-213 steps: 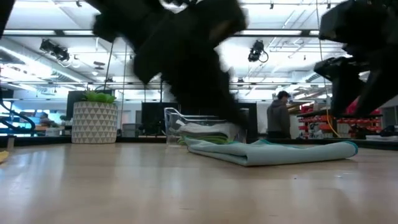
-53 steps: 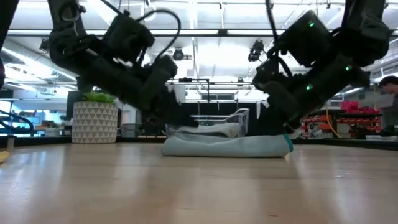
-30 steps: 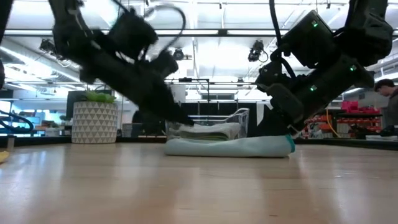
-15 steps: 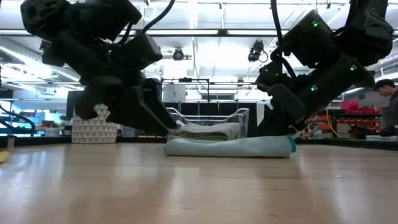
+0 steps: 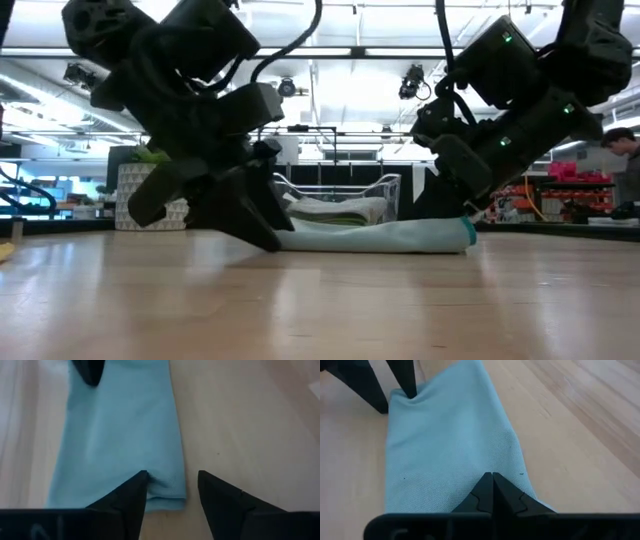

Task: Fold microfiber towels
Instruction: Stack the folded blue microfiber cloth on top of the gray microfiber cloth

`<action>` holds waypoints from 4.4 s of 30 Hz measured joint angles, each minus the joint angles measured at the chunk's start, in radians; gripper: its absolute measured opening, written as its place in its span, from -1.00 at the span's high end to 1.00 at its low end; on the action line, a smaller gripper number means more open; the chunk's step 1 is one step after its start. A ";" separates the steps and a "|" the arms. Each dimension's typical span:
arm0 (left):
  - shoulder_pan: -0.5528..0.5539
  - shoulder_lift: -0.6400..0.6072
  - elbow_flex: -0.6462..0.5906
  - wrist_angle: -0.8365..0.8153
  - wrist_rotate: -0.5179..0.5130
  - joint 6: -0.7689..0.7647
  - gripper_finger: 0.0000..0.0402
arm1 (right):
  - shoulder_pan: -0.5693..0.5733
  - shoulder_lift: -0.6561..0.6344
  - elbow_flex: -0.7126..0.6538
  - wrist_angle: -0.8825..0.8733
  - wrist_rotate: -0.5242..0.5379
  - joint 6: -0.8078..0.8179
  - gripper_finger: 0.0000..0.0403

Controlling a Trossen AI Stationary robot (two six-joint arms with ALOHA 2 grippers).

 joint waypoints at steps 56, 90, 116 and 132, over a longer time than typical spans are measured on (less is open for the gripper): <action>0.128 -0.064 0.123 -0.094 0.109 -0.258 0.49 | 0.164 0.148 0.591 -0.968 0.340 0.012 0.93; 0.326 -0.667 -0.408 0.174 0.109 -0.293 0.28 | -0.772 0.216 1.251 -1.249 -0.648 -0.796 0.88; 0.402 -0.666 -0.408 0.186 0.109 -0.287 0.28 | -0.910 0.427 1.313 -1.156 -0.738 -0.826 0.27; 0.399 -0.666 -0.408 0.117 0.156 -0.358 0.46 | -0.853 0.408 1.313 -1.157 -0.645 -0.878 0.74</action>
